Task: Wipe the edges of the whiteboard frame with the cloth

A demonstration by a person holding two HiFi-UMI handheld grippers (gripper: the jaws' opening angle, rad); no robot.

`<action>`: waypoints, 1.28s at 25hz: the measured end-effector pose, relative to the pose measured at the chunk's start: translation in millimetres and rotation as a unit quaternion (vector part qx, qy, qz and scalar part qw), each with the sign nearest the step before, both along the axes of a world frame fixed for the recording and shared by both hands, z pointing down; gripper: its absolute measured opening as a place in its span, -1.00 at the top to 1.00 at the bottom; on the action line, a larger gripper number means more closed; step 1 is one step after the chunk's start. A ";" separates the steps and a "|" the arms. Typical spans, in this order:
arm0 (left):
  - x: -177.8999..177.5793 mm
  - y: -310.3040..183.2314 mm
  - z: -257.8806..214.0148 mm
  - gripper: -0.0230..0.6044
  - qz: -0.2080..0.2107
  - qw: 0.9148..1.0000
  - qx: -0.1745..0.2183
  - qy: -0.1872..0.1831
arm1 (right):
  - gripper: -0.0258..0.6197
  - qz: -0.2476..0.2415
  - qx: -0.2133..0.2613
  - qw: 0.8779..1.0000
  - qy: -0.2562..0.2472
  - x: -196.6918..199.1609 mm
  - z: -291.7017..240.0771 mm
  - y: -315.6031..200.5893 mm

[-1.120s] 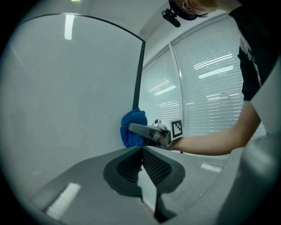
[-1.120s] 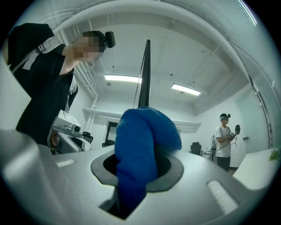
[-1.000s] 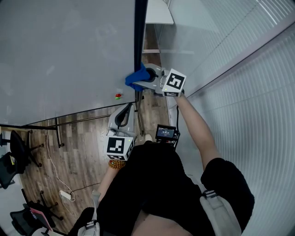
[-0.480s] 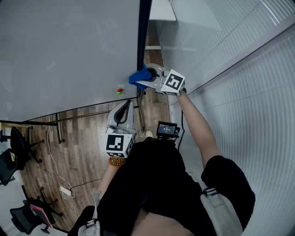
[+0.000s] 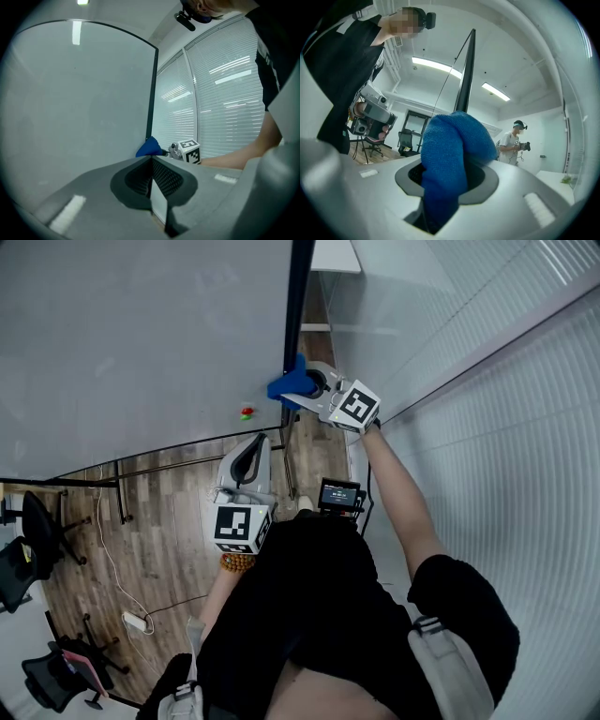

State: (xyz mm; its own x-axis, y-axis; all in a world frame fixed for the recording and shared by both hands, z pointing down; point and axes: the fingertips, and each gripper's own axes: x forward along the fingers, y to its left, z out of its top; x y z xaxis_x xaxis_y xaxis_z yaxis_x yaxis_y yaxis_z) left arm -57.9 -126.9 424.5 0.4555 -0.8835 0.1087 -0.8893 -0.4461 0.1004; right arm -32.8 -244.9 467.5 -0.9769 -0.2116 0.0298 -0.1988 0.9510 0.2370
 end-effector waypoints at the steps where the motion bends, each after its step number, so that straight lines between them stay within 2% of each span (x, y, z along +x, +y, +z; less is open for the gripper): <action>1: -0.7 0.4 -0.3 0.92 0.001 1.000 -0.001 0.000 | 0.42 0.009 0.004 1.000 -0.004 1.2 0.1 -0.6; 9: -0.7 4.5 10.4 0.92 0.011 1.000 -0.004 0.002 | 0.42 0.064 -0.002 0.998 -0.002 10.4 13.5 -2.9; 23: -5.6 10.4 8.2 0.92 0.019 1.000 0.000 0.007 | 0.41 0.085 -0.010 0.996 -0.008 12.6 10.5 0.6; 32: -15.2 7.7 4.0 0.92 0.014 1.000 -0.001 0.006 | 0.38 0.183 0.022 0.982 -0.037 21.2 10.0 1.0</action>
State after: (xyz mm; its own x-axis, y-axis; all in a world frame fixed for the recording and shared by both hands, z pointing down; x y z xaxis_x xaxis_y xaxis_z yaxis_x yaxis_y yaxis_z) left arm -73.1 -119.2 428.4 0.4807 -0.8706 0.1051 -0.8756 -0.4700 0.1117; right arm -11.6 -243.9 477.5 -0.8346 -0.5479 -0.0566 -0.5433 0.8019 0.2487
